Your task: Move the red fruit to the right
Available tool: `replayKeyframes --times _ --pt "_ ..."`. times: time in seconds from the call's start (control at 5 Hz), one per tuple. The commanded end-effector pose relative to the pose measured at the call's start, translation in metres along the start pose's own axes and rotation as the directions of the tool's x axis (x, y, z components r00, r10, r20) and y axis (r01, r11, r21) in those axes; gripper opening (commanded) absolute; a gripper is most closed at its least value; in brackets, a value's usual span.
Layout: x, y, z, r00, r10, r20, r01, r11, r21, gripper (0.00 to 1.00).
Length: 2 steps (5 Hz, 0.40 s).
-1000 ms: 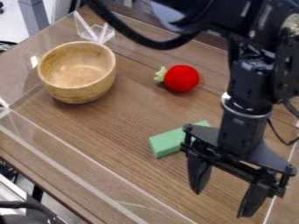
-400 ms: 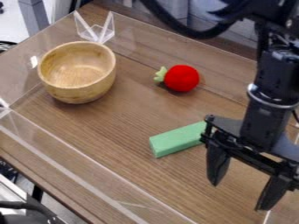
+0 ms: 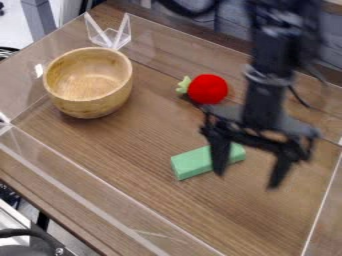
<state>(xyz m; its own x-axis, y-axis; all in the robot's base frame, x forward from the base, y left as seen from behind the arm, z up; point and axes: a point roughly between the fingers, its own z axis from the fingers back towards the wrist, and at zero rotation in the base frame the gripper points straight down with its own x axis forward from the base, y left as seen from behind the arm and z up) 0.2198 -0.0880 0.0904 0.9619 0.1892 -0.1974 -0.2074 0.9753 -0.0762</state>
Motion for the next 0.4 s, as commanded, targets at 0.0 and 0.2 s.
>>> replayKeyframes --times 0.0,0.2 --pt "0.037 0.027 0.012 0.985 0.158 0.073 -0.152 0.985 -0.081 1.00" --pt "0.070 0.045 0.010 0.970 0.225 0.093 -0.213 0.970 -0.120 1.00"
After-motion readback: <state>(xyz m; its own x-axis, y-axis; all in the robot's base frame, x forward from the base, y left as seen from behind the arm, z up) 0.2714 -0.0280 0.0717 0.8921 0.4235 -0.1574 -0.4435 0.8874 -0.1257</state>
